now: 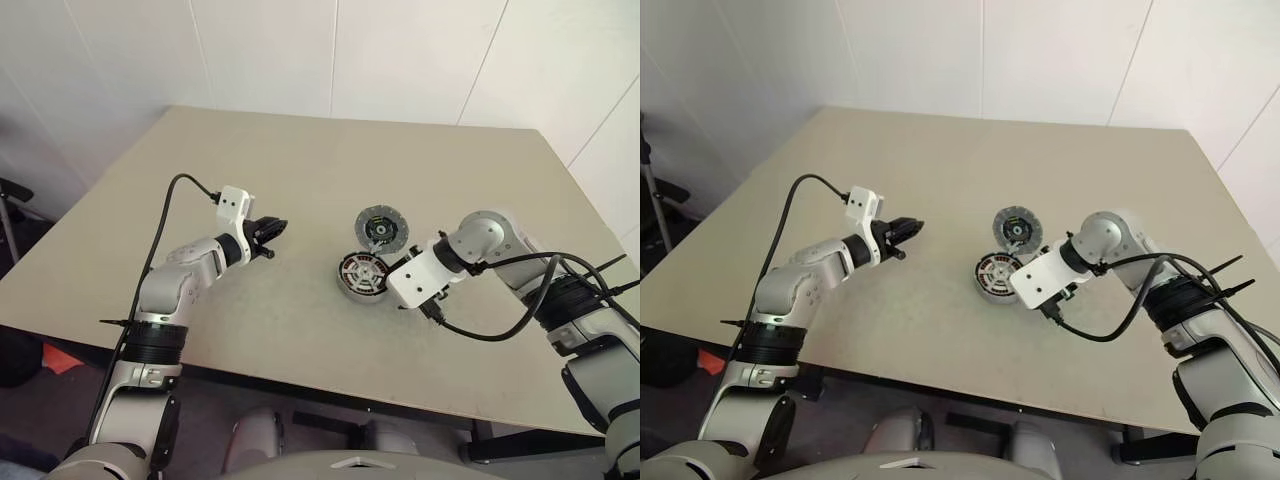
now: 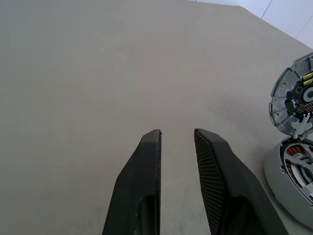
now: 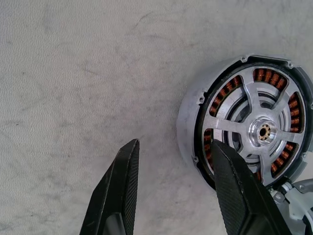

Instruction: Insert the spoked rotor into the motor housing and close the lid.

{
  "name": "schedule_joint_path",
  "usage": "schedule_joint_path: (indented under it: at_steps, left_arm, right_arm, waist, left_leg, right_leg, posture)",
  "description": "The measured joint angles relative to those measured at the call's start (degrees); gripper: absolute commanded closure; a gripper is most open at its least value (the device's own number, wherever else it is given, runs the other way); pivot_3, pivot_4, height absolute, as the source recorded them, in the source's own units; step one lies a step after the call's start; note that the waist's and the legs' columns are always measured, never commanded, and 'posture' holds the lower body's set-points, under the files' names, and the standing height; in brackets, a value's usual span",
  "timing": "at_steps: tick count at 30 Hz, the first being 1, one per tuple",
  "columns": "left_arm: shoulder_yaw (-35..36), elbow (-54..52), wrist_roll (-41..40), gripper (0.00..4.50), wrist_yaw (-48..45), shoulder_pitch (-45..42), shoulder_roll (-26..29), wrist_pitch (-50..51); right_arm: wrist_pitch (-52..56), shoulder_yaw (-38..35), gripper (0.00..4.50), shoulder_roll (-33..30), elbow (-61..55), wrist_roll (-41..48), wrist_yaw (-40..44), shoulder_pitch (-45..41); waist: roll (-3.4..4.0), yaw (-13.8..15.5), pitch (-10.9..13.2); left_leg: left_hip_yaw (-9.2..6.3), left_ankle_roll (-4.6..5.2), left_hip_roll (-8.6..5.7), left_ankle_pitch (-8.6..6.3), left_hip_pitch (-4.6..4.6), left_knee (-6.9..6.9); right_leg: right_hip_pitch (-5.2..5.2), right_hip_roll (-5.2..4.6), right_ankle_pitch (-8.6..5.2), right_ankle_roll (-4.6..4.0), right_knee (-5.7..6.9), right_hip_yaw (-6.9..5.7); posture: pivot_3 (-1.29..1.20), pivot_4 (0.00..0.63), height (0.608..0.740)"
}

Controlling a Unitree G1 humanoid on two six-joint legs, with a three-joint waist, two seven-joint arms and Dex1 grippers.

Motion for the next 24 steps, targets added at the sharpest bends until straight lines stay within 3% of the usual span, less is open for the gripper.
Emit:
schedule_joint_path:
  at_steps: [6,9,15,24]
  left_arm:
    - [-0.1,0.0,0.5,3.35,0.1,0.1,0.0,0.0]
    - [-0.1,0.0,0.8,3.35,0.2,0.1,-0.2,0.0]
    - [0.2,0.0,1.2,3.35,0.5,0.3,-0.4,-0.1]
    - [0.4,0.0,2.1,3.35,0.6,0.4,-0.8,-0.8]
  right_arm:
    - [-0.1,0.0,1.91,0.9,0.8,-1.0,-0.3,-0.5]
    - [-0.2,0.0,2.54,1.6,2.0,-1.1,-0.2,-1.0]
    - [-0.8,-0.3,4.38,2.4,4.2,-1.1,-0.1,-2.3]
    - [-2.8,-0.2,4.44,3.6,6.6,-1.4,-2.2,-2.3]
  waist:
    - [-0.01,-0.1,0.0]
    - [-0.01,-0.2,0.0]
    - [-0.06,0.0,0.0]
    - [-0.1,-0.6,0.0]
  left_leg:
    - [0.0,-0.09,0.1,0.05,0.14,0.0]
    - [0.01,-0.15,0.17,0.08,0.19,0.0]
    - [0.01,-0.12,0.17,0.08,0.22,-0.01]
    - [0.04,-0.45,0.3,0.1,0.32,-0.02]
  right_leg:
    - [0.09,0.07,0.0,0.0,0.01,0.0]
    - [0.12,0.13,0.0,0.0,0.02,0.0]
    - [0.18,0.13,0.0,-0.01,0.02,-0.01]
    - [0.17,0.16,0.0,0.01,0.04,-0.1]
  posture:
    - [0.0,0.0,0.74]
    - [0.0,0.0,0.74]
    - [0.0,0.0,0.74]
    - [0.0,0.0,0.74]
